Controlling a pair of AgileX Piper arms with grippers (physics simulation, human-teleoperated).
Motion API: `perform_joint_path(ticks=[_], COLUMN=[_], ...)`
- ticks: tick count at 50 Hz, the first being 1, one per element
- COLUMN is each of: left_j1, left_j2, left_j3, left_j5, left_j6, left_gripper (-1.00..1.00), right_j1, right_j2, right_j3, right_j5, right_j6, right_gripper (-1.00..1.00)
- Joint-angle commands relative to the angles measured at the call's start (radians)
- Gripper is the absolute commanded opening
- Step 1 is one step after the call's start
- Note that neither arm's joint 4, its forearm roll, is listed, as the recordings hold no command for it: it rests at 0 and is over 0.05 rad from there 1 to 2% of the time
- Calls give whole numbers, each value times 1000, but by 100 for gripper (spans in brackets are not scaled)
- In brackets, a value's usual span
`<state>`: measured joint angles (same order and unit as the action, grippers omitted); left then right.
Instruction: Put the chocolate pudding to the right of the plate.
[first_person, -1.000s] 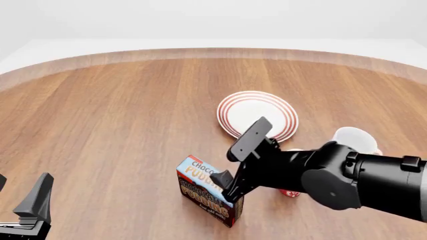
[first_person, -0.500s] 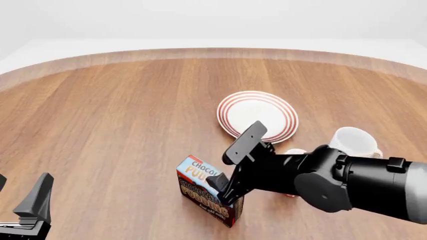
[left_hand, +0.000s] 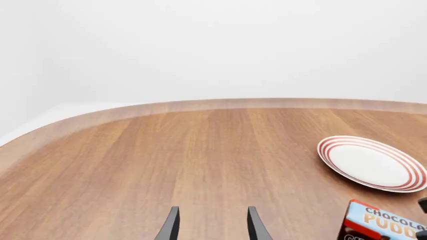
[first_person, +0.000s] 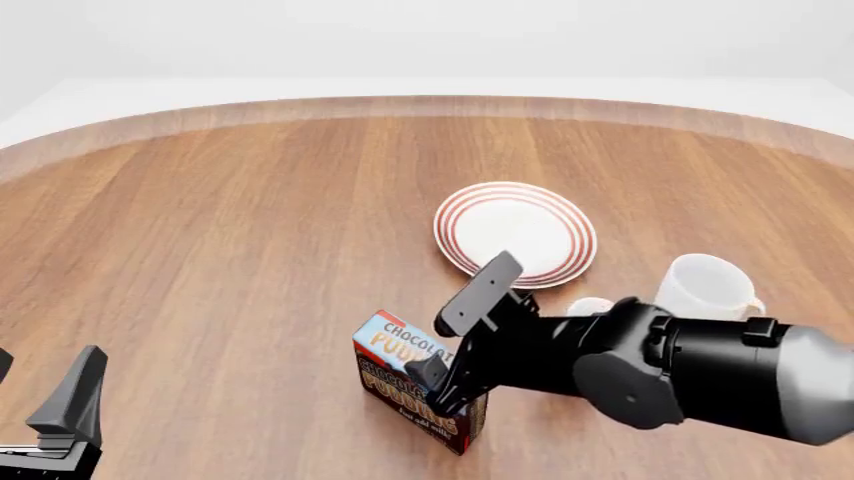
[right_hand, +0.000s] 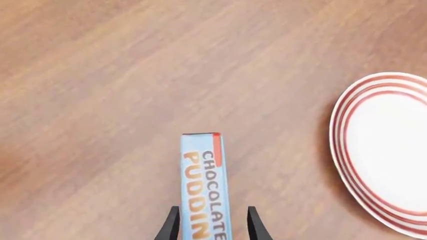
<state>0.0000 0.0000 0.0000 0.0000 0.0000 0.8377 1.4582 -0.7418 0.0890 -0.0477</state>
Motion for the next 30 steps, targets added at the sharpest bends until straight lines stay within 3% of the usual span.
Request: perform_joint_path(ticks=[1, 30], left_j1=[0, 0], left_j2=[0, 0], left_j3=[0, 0], left_j5=[0, 0], left_j6=[0, 0], left_gripper=[100, 100], right_j1=[-2, 21], right_j2=[27, 71], right_j3=[8, 30], right_j5=[-22, -70], right_j6=[11, 58], right_gripper=[100, 100])
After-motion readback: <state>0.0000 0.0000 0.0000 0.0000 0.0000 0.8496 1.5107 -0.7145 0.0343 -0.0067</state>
